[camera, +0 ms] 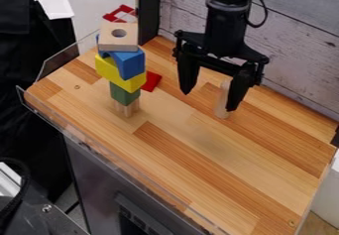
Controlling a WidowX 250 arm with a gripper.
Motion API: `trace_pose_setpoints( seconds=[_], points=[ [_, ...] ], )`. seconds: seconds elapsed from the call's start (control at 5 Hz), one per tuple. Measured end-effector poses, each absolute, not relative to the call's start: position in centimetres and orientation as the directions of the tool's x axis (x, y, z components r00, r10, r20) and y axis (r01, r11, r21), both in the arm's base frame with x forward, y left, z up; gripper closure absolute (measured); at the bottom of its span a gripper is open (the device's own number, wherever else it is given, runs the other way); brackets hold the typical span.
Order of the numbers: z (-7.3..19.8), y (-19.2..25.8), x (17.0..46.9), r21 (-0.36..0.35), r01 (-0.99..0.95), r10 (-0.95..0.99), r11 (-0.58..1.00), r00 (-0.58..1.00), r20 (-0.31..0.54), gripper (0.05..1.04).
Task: Put the prawn on top of the tower
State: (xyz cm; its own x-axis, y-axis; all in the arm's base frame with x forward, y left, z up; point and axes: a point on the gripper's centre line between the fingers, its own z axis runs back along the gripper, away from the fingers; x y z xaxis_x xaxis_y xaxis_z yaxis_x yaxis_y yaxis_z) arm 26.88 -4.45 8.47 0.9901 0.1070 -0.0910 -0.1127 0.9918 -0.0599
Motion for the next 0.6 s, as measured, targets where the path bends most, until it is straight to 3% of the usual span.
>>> trace_pose_setpoints(
  seconds=[0.2,0.6],
  points=[
    [7.5,-4.4,26.5,-0.052,-0.113,0.106,0.992,0.986,-0.127,0.085],
    [5.8,-4.4,29.7,-0.051,-0.075,0.069,0.996,0.991,-0.111,0.085]
  ],
)
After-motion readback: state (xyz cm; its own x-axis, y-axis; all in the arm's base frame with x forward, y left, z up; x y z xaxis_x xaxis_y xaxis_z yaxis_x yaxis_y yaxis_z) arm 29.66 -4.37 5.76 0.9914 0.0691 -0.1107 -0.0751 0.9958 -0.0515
